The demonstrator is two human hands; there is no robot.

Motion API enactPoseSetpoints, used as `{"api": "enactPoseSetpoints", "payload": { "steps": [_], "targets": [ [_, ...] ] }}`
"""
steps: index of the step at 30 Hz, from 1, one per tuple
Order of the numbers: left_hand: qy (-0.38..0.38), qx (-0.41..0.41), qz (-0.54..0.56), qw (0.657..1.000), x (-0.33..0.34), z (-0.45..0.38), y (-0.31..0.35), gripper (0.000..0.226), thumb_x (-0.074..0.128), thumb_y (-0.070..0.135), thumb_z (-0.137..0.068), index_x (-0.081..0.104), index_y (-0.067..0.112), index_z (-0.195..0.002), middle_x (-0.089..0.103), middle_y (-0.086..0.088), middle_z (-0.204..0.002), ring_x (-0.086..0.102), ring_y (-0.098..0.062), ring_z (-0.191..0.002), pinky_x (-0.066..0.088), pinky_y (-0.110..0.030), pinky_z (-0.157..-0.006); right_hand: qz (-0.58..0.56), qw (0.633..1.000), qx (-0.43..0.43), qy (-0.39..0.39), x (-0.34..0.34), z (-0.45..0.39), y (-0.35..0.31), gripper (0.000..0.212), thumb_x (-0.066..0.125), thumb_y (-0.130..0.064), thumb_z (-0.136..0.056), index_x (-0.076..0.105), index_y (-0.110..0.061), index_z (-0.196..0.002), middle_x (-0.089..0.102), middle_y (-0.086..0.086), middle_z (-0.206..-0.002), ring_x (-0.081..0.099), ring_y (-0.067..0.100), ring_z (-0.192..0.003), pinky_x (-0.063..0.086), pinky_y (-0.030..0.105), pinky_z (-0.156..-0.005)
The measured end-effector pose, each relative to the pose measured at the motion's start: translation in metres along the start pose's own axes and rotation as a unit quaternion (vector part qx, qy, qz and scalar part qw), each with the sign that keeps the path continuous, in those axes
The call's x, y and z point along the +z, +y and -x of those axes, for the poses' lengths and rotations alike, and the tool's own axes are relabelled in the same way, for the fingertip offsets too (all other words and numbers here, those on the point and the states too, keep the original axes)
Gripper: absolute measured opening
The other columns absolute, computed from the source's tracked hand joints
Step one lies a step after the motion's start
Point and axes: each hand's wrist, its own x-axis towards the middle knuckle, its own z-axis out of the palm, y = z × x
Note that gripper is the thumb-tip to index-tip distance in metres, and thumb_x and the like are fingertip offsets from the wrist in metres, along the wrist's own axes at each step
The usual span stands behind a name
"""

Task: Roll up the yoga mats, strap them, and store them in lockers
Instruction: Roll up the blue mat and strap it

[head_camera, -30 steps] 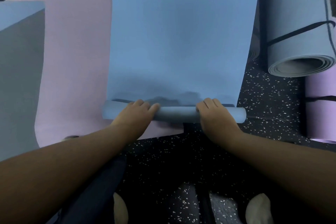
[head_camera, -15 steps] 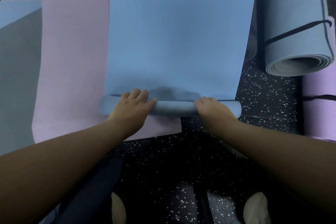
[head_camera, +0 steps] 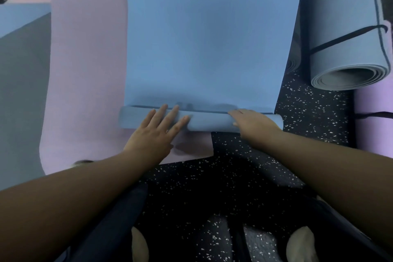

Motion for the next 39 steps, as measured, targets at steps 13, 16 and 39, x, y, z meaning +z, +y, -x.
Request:
{"api": "enactPoseSetpoints", "payload": {
  "steps": [13,16,39],
  "targets": [
    [-0.061,0.004,-0.055,0.997,-0.01,-0.02,-0.017,0.109,0.061,0.061,-0.08,-0.013,0.024,-0.15,0.016,-0.014,-0.158,0.02,-0.036,-0.144,0.017,-0.05,-0.115,0.046,0.991,0.013,0.123,0.053,0.036,-0.023,0.087,0.072,-0.027,-0.065,0.034,-0.007,-0.141,0.029,0.014,-0.15,0.022,0.033,-0.137,0.033,0.059,-0.102],
    [-0.117,-0.002,-0.071,0.991,-0.018,-0.031,-0.02,0.095,0.041,0.06,-0.092,-0.03,0.024,-0.144,-0.011,-0.008,-0.16,-0.005,-0.03,-0.148,0.0,-0.049,-0.117,0.041,0.993,0.025,0.107,0.046,0.034,-0.029,0.086,0.058,-0.027,-0.084,0.009,-0.013,-0.153,-0.001,0.01,-0.16,-0.005,0.029,-0.147,0.007,0.051,-0.115],
    [0.103,0.001,-0.141,0.985,0.002,-0.059,-0.033,0.075,0.064,0.033,-0.08,0.03,0.013,-0.143,0.042,-0.014,-0.13,0.045,-0.034,-0.109,0.04,-0.05,-0.091,-0.012,0.996,0.015,-0.083,-0.027,-0.01,0.008,0.097,0.059,-0.034,-0.088,-0.015,-0.025,-0.151,-0.024,-0.004,-0.157,-0.02,0.012,-0.144,-0.005,0.039,-0.117]
  ]
}}
